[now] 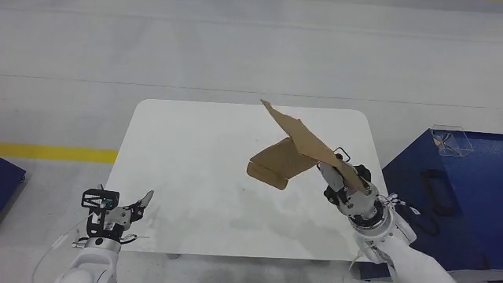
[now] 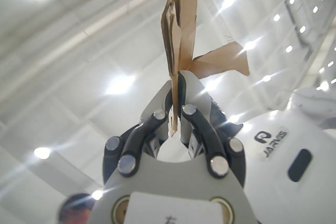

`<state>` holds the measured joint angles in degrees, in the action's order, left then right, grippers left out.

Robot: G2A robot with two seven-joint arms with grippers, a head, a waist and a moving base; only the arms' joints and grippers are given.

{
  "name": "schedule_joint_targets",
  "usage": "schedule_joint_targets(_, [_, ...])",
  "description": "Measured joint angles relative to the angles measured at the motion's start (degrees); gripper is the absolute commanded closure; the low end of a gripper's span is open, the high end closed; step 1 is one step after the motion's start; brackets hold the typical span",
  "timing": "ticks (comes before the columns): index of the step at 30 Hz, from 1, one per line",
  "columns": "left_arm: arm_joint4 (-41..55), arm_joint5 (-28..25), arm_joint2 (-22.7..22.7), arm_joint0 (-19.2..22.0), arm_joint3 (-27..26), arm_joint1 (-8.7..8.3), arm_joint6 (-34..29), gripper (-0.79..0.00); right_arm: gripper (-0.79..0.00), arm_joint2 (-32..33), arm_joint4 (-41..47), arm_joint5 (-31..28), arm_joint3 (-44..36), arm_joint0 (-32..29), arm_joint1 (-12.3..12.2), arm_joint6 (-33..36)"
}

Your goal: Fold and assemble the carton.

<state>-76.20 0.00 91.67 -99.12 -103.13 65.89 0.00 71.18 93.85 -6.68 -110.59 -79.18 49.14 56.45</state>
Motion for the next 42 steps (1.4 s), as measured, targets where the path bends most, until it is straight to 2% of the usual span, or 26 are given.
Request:
schedule_joint_targets(2, [0.0, 0.0, 0.0, 0.0, 0.0, 0.0, 0.0, -0.785, 0.0, 4.8, -7.8, -7.1, 1.0, -0.7, -0.3, 3.0])
schedule_joint_targets(6, [0.0, 0.0, 0.0, 0.0, 0.0, 0.0, 0.0, -0.785, 0.0, 11.4, -19.6, -13.8, 2.9, -2.7, -0.8, 7.3])
schedule_joint_targets(8, [0.0, 0.0, 0.0, 0.0, 0.0, 0.0, 0.0, -0.785, 0.0, 14.1, -29.4, -17.9, 3.9, -4.0, -1.2, 9.5])
schedule_joint_targets(12, [0.0, 0.0, 0.0, 0.0, 0.0, 0.0, 0.0, -0.785, 0.0, 14.3, -48.7, -23.6, 4.1, -7.6, -1.2, 8.8])
schedule_joint_targets(14, [0.0, 0.0, 0.0, 0.0, 0.0, 0.0, 0.0, -0.785, 0.0, 13.5, -56.3, -26.2, 4.9, -8.9, -0.9, 6.6])
schedule_joint_targets(17, [0.0, 0.0, 0.0, 0.0, 0.0, 0.0, 0.0, -0.785, 0.0, 11.8, -64.4, -27.1, 6.2, -9.9, -0.5, 2.2])
schedule_joint_targets(24, [0.0, 0.0, 0.0, 0.0, 0.0, 0.0, 0.0, -0.785, 0.0, 11.7, -65.3, -27.2, 6.2, -9.8, -0.5, 1.6])
schedule_joint_targets(27, [-1.6, -1.1, 0.3, 0.4, 0.3, 0.04, -2.1, -0.785, 0.0, 10.8, -65.5, -25.7, 5.5, -9.8, -0.3, 0.9])
schedule_joint_targets(30, [4.7, -8.0, 2.7, 0.9, -3.0, 0.1, -12.1, -0.785, 0.0, 9.5, -62.2, -23.3, 5.8, -8.7, -0.1, 1.5])
schedule_joint_targets(32, [16.5, -11.5, 5.4, 0.9, -5.7, 0.01, -22.8, -0.785, 0.0, 9.0, -60.6, -22.7, 6.9, -7.6, 0.0, 2.4])
schedule_joint_targets(34, [31.0, -11.2, 7.8, 1.5, -6.8, -0.14, -31.5, -0.785, 0.0, 8.2, -59.2, -22.3, 7.9, -6.8, 0.2, 2.9])
schedule_joint_targets(35, [41.8, -10.4, 8.5, 2.0, -6.7, -0.28, -37.8, -0.785, 0.0, 7.5, -58.0, -22.0, 8.5, -6.2, 0.4, 3.3])
schedule_joint_targets(38, [67.9, -7.3, 9.9, 4.6, -4.5, -0.78, -53.6, -0.785, 0.0, 5.4, -56.3, -21.4, 10.1, -4.8, 0.8, 4.6])
schedule_joint_targets(42, [90.8, -4.4, 8.3, 8.1, 0.1, -1.18, -67.6, -0.785, 0.0, 1.9, -56.2, -21.4, 11.0, -2.7, 1.4, 7.0])
